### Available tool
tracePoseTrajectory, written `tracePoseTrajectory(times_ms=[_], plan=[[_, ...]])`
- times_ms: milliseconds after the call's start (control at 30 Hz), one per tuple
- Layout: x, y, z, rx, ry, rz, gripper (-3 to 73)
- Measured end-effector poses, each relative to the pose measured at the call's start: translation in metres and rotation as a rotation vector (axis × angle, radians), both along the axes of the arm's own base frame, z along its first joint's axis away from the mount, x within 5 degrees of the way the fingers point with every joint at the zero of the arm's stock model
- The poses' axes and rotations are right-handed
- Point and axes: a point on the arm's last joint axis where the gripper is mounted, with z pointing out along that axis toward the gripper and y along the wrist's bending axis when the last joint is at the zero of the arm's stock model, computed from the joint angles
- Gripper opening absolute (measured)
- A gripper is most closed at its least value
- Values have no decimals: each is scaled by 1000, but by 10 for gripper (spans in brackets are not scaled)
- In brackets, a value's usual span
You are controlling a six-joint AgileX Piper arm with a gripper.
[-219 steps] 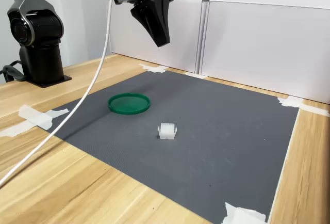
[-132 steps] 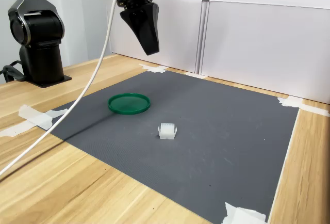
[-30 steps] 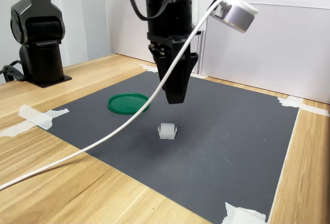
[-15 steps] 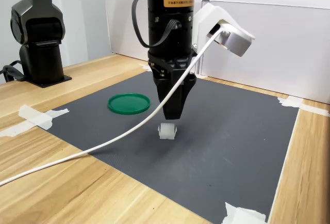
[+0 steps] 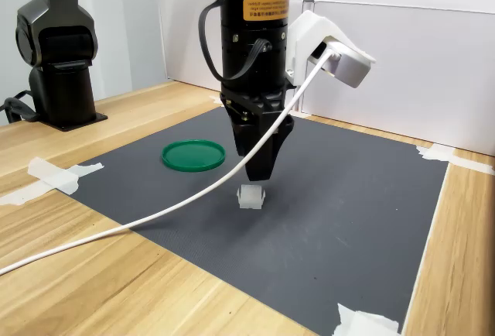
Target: Grasp a white terminal and put it in the green lid.
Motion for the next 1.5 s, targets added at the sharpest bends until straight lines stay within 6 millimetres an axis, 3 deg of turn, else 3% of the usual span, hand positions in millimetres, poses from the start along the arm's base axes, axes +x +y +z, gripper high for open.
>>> tracePoseTrajectory(times_ms=[867,1000,1300,1500], plan=[[12,-4,-38,-31,49,14,531],[12,-4,-38,-30,50,3,451],[12,-4,-38,-27,51,-15,94],[11,-4,-37,-26,56,-20,86]])
